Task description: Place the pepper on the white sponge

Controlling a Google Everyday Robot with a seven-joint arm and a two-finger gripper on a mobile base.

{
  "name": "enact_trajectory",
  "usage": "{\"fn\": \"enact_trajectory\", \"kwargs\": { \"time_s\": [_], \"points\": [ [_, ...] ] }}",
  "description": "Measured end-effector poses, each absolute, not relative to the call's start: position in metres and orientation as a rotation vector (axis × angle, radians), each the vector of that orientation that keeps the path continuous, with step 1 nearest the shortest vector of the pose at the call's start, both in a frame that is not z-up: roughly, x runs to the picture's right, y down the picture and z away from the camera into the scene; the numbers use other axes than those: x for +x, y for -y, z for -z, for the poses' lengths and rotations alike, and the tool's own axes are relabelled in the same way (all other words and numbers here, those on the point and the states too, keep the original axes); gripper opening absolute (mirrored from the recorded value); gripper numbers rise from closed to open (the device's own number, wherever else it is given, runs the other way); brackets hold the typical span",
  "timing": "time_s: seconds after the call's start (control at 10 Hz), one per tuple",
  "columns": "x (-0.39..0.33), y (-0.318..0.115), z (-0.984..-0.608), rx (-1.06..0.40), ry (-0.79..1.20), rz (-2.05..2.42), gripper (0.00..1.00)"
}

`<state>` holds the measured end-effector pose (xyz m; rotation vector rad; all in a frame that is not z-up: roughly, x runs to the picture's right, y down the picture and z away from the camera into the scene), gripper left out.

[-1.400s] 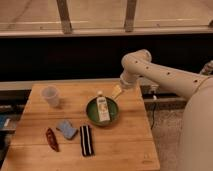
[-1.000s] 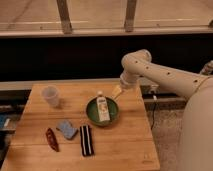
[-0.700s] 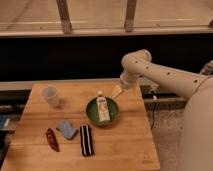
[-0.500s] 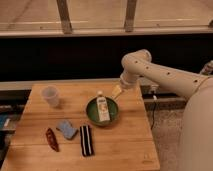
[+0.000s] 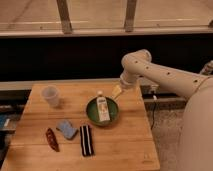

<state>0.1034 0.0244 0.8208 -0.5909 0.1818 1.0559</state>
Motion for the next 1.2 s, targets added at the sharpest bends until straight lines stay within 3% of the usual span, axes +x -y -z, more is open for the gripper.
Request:
{"fn": "enact_trajectory", "kwargs": {
  "time_s": [0.7, 1.2],
  "points": [
    [0.098, -0.025, -0.816, -0.583, -0.168, -1.04, 0.8],
    [-0.005, -0.049, -0.774, -0.57, -0.03, -0.955, 0.8]
  ]
}}
